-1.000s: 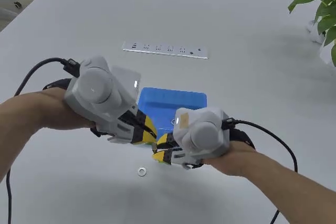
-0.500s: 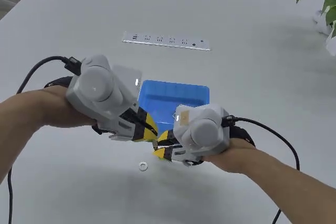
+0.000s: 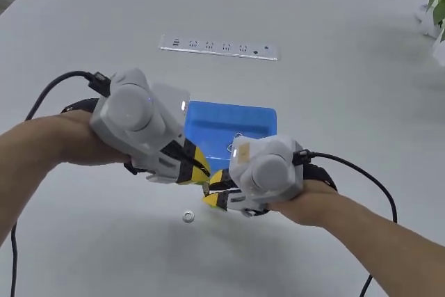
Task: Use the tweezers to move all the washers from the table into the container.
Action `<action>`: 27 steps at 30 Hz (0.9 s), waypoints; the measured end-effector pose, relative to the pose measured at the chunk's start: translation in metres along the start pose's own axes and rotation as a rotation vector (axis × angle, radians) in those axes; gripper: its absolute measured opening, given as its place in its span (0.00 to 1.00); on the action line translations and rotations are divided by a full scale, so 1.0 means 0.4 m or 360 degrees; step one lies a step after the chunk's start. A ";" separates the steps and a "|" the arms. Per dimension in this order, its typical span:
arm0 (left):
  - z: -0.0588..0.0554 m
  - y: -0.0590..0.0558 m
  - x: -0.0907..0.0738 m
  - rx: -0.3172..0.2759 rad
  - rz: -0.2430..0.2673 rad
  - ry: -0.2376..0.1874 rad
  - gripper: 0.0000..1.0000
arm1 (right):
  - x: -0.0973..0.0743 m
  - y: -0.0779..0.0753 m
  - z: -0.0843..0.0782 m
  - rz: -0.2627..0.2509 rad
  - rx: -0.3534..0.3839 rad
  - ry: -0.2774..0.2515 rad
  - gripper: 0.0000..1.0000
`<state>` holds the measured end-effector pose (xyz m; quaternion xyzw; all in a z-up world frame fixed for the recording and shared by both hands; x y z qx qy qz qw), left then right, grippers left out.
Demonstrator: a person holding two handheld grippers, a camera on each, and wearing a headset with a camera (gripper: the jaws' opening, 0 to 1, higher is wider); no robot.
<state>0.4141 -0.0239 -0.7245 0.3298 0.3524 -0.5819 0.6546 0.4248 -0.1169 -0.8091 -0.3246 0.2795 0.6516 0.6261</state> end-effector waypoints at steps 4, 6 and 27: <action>0.000 -0.001 0.002 -0.0010 -0.0010 -0.0005 0.05 | 0.003 0.000 0.000 0.0004 0.0001 0.0005 0.12; 0.001 -0.001 0.002 -0.0011 -0.0012 -0.0008 0.05 | 0.003 0.001 0.000 0.0003 0.0001 0.0005 0.12; 0.003 0.011 0.010 -0.0045 -0.0023 -0.0046 0.05 | 0.001 -0.002 -0.005 0.0012 0.0073 0.0013 0.10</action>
Point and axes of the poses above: the centre of the closed fingertips' face, and the gripper's own axes: x roughly forward along the fingers, y roughly to its left, z roughly out of its top, the point moved 9 cm from there along -x, roughly backward along the fingers, and after that the axes turned 8 degrees about y, right-handed, at the moved point
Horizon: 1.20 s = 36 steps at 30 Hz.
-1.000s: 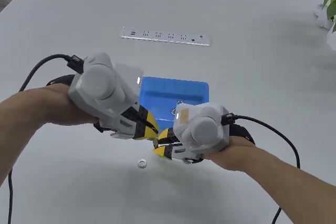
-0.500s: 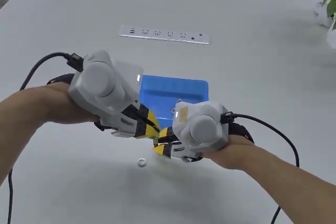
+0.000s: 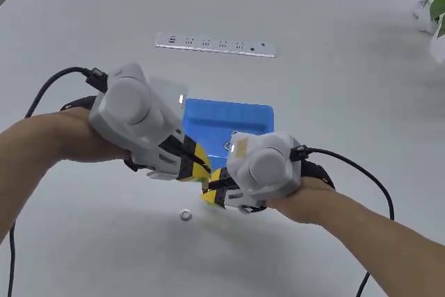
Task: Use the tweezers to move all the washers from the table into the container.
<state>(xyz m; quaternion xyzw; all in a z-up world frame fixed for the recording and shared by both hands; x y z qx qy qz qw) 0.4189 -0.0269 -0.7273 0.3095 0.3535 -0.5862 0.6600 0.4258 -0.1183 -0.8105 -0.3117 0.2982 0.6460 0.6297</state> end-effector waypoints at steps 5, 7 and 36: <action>-0.001 -0.001 -0.001 -0.0001 -0.0001 0.0002 0.05 | -0.001 0.002 0.001 -0.0004 -0.0016 0.0008 0.09; -0.001 -0.002 -0.001 -0.0003 -0.0006 0.0001 0.05 | -0.001 0.004 0.002 0.0000 -0.0020 0.0009 0.09; 0.032 -0.020 -0.067 -0.0001 0.0024 -0.0032 0.05 | -0.055 0.013 0.050 -0.0028 -0.0084 0.0007 0.09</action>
Point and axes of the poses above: the centre of the closed fingertips' face, and the gripper's own axes: x roughly forward along the fingers, y roughly to its left, z roughly out of its top, the point moved 9 cm from there along -x, roughly backward along the fingers, and after that the axes turned 8 degrees about y, right-handed, at the moved point
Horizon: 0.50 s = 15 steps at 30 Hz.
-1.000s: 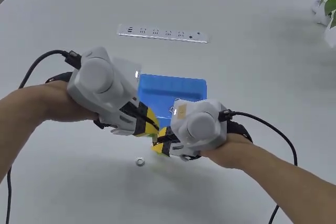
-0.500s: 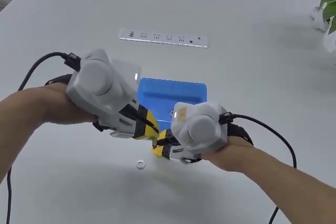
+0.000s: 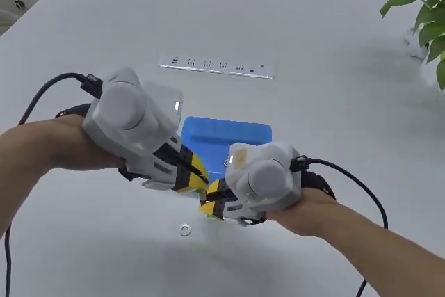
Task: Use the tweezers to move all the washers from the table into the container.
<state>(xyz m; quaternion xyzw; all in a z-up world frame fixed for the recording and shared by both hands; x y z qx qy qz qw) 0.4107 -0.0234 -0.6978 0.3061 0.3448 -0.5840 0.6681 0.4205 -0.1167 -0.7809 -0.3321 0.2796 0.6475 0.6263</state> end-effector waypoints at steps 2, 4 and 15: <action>0.003 0.001 -0.007 -0.0001 0.0003 -0.0008 0.05 | -0.008 -0.002 0.006 -0.0003 -0.0006 0.0005 0.09; 0.006 0.002 -0.012 0.0000 0.0004 -0.0013 0.05 | -0.013 -0.004 0.010 -0.0005 -0.0010 0.0007 0.09; 0.033 0.015 -0.042 0.0030 0.0027 -0.0024 0.05 | -0.048 -0.022 0.031 -0.0041 -0.0033 0.0006 0.09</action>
Point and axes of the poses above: the centre of the closed fingertips' face, and the gripper's own axes: x roughly forward along the fingers, y roughly to its left, z roughly out of its top, the point moved 9 cm from there along -x, roughly backward along the fingers, and after that the axes turned 8 degrees about y, right-handed, at the moved point
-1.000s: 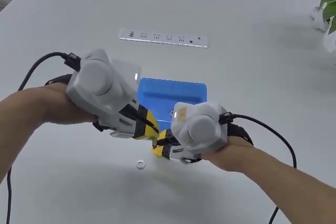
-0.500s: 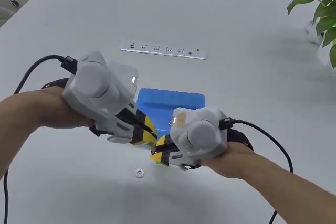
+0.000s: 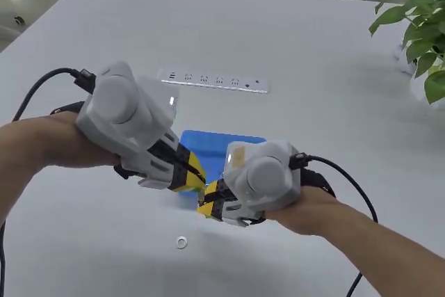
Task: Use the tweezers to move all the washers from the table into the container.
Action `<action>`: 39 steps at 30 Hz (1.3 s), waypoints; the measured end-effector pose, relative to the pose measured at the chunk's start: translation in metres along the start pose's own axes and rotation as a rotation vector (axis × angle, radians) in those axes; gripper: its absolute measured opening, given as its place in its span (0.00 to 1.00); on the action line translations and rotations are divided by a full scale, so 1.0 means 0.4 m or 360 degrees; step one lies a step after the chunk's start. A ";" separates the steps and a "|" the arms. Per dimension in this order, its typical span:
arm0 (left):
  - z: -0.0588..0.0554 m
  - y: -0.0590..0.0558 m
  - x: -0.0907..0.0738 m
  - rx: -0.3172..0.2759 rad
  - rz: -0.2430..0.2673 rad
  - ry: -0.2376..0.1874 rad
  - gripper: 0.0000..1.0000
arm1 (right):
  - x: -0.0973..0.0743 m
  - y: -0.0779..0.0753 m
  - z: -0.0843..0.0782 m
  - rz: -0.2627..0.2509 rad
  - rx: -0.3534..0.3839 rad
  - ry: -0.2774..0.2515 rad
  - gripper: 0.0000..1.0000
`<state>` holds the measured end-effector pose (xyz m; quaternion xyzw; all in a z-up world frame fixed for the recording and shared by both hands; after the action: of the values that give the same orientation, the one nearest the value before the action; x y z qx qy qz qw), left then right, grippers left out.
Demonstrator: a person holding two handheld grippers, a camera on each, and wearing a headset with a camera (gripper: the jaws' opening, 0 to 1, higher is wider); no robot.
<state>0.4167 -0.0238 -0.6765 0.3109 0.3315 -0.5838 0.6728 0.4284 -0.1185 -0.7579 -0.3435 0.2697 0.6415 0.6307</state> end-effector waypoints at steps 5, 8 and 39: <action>0.013 0.010 -0.011 0.0016 0.0014 -0.0014 0.05 | -0.016 -0.015 0.008 -0.0024 -0.0010 0.0002 0.09; 0.019 0.018 -0.016 0.0025 0.0022 -0.0016 0.05 | -0.022 -0.024 0.010 -0.0035 -0.0014 0.0001 0.09; 0.009 0.149 0.022 0.0053 0.0053 -0.0020 0.05 | 0.006 -0.156 -0.023 -0.0082 0.0013 0.0004 0.09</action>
<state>0.4771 -0.0243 -0.6798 0.3238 0.3121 -0.5800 0.6792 0.4914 -0.1206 -0.7599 -0.3486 0.2641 0.6236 0.6480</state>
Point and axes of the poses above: the centre of the closed fingertips' face, and the gripper's own axes: x roughly forward along the fingers, y roughly to its left, z roughly out of its top, the point moved 9 cm from there along -x, roughly backward along the fingers, and after that the axes turned 8 degrees about y, right-handed, at the moved point
